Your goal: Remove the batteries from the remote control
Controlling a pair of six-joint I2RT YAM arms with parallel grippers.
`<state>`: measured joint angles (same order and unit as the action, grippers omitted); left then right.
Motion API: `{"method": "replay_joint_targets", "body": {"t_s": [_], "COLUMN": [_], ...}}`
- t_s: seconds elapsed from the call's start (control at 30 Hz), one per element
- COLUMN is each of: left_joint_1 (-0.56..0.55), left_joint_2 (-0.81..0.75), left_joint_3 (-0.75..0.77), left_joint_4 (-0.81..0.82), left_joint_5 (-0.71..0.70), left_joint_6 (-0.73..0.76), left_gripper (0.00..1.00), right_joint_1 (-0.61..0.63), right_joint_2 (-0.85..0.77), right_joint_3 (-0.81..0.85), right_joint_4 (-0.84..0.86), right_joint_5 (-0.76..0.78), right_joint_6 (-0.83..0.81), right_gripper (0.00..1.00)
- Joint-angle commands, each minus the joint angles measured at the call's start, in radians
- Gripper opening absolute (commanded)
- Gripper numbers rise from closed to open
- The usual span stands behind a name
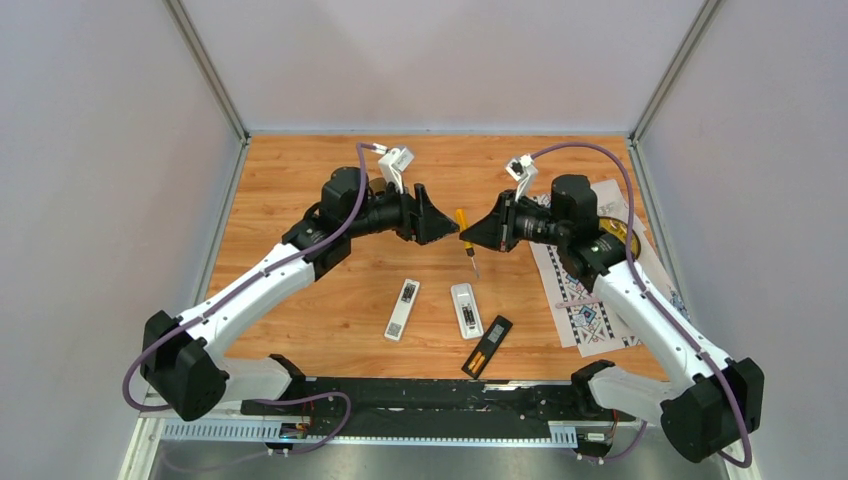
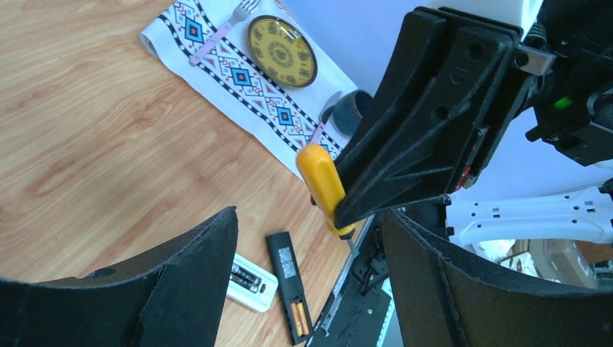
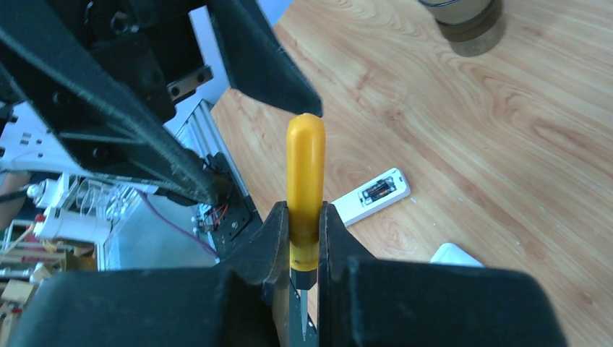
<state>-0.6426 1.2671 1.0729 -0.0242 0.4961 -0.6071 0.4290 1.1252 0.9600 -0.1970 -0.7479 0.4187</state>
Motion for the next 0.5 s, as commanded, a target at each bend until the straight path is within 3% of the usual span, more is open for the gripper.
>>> {"method": "replay_joint_targets", "body": {"t_s": [0.0,0.3,0.47], "left_joint_1": [-0.019,-0.135,-0.169], "left_joint_2": [-0.034,0.011,0.052], "left_joint_3": [0.015,0.013,0.021], "left_joint_4": [0.044,0.067,0.150], "left_joint_5": [-0.010,-0.036,0.007], "left_joint_6": [-0.010,-0.002,-0.020], "left_gripper": [0.80,0.80,0.65], "right_joint_1": [-0.001,-0.004,-0.004], "right_joint_2": [-0.027,-0.091,-0.100], "right_joint_3": [0.026,-0.001,0.005], "right_joint_4": [-0.010,0.186,0.244], "right_joint_5": [0.163,0.205,0.151], "right_joint_6": [0.077,0.278,0.316], "right_gripper": [0.00,0.00,0.00]}}
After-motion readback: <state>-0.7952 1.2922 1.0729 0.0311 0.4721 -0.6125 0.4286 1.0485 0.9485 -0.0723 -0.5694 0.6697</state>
